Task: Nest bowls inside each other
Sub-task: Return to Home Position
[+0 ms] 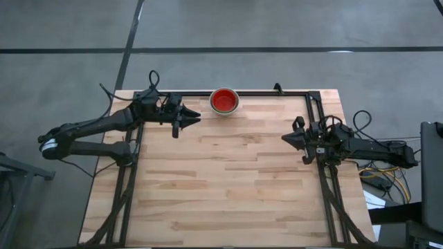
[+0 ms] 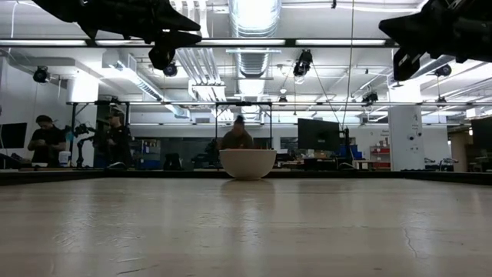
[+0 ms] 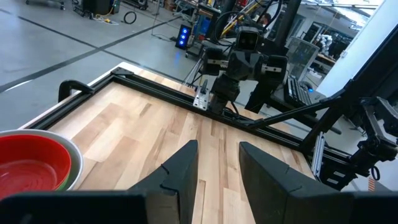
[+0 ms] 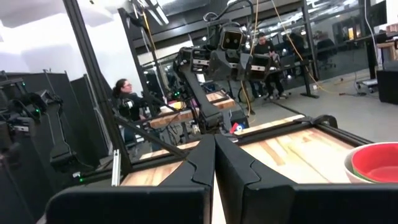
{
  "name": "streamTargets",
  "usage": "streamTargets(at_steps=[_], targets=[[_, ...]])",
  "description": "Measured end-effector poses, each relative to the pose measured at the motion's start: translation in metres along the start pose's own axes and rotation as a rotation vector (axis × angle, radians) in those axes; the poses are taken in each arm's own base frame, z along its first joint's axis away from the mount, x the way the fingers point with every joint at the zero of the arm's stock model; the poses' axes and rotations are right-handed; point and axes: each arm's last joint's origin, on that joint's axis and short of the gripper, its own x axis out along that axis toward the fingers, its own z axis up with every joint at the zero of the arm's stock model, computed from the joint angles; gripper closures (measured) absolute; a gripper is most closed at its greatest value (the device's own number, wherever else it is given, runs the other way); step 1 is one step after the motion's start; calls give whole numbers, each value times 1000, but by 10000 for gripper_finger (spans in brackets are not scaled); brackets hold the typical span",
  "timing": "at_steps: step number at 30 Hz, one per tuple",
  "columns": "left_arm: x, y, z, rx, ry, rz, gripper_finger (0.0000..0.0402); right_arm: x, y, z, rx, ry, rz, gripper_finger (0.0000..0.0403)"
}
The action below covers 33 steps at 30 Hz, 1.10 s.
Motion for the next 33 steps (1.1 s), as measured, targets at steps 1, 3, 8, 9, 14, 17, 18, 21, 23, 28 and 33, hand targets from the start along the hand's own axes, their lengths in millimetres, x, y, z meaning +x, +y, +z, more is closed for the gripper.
streamTargets(at_steps=[1,3,8,9,14,17,18,21,23,28,33], targets=[[0,0,0,0,0,0,280,0,0,0,-2,-4,1,394],[0,0,0,0,0,0,280,-1,0,1,-10,-13,4,394],[0,0,0,0,0,0,280,-3,2,3,-23,-39,13,394],[0,0,0,0,0,0,280,-4,2,4,-24,-45,15,394],[-1,0,-1,-70,20,-28,280,-6,3,6,-27,-64,24,394],[-4,-4,-3,12,64,-124,280,-7,4,7,-29,-76,28,394],[-6,-6,-2,41,64,-174,280,-7,4,7,-29,-77,28,394],[-12,-14,0,120,66,-337,280,-8,4,7,-28,-70,27,394],[-17,-19,3,170,55,-412,280,-8,3,6,-27,-61,24,394],[-32,-26,6,203,31,-422,280,-9,4,5,-30,-60,26,394],[-46,-30,2,203,31,-358,280,-9,4,5,-30,-61,26,394]])
